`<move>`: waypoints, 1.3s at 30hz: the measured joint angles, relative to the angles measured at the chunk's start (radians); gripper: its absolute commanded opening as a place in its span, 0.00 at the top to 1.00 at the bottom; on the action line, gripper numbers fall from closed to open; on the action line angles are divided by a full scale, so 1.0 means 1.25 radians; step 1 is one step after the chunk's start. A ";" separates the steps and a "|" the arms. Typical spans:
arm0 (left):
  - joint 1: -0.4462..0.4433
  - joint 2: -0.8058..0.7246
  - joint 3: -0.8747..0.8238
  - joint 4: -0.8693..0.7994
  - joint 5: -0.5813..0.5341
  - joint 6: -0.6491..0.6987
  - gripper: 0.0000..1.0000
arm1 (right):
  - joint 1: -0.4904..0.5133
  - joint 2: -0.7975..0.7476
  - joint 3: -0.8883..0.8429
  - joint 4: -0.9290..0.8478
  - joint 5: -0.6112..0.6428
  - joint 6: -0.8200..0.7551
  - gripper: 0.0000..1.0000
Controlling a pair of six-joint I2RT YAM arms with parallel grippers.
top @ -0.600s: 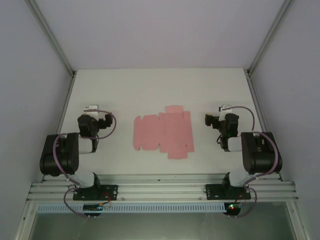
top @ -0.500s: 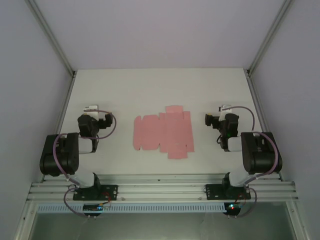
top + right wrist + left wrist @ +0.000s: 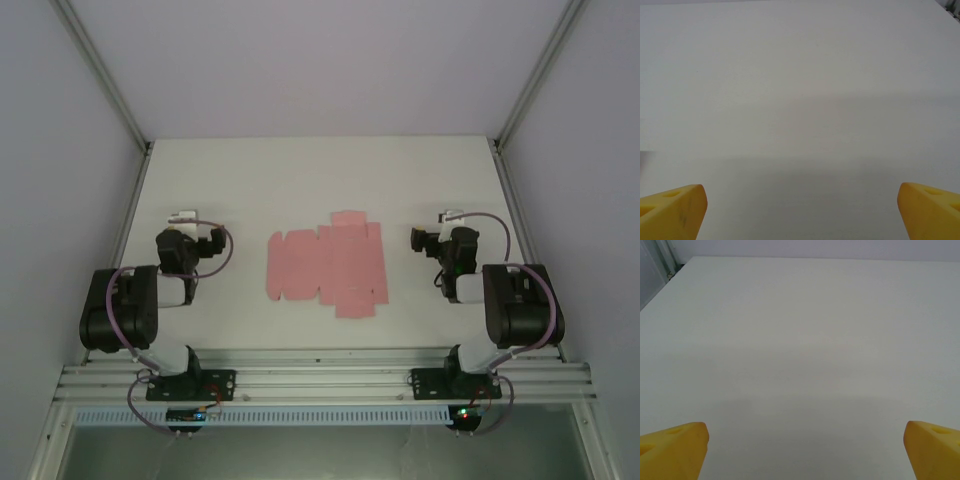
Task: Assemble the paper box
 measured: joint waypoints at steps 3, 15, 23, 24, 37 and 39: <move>0.000 0.000 0.000 -0.002 -0.003 0.000 0.00 | -0.004 0.000 0.000 0.000 -0.007 0.000 0.00; -0.013 -0.199 0.066 -0.255 -0.002 -0.017 0.00 | 0.015 -0.131 0.045 -0.157 0.042 0.003 0.02; -0.066 -0.353 0.109 -0.464 0.023 -0.173 0.00 | 0.147 -0.229 0.242 -0.514 0.148 0.037 0.01; -0.073 -0.358 0.109 -0.483 0.038 -0.207 0.00 | 0.169 -0.240 0.261 -0.558 0.155 0.056 0.02; -0.269 -0.230 0.205 -0.731 0.175 -0.394 0.00 | 0.387 -0.145 0.403 -0.911 0.065 0.246 0.36; -0.282 -0.204 0.216 -0.749 0.195 -0.411 0.01 | 0.388 -0.088 0.418 -0.944 0.044 0.262 0.40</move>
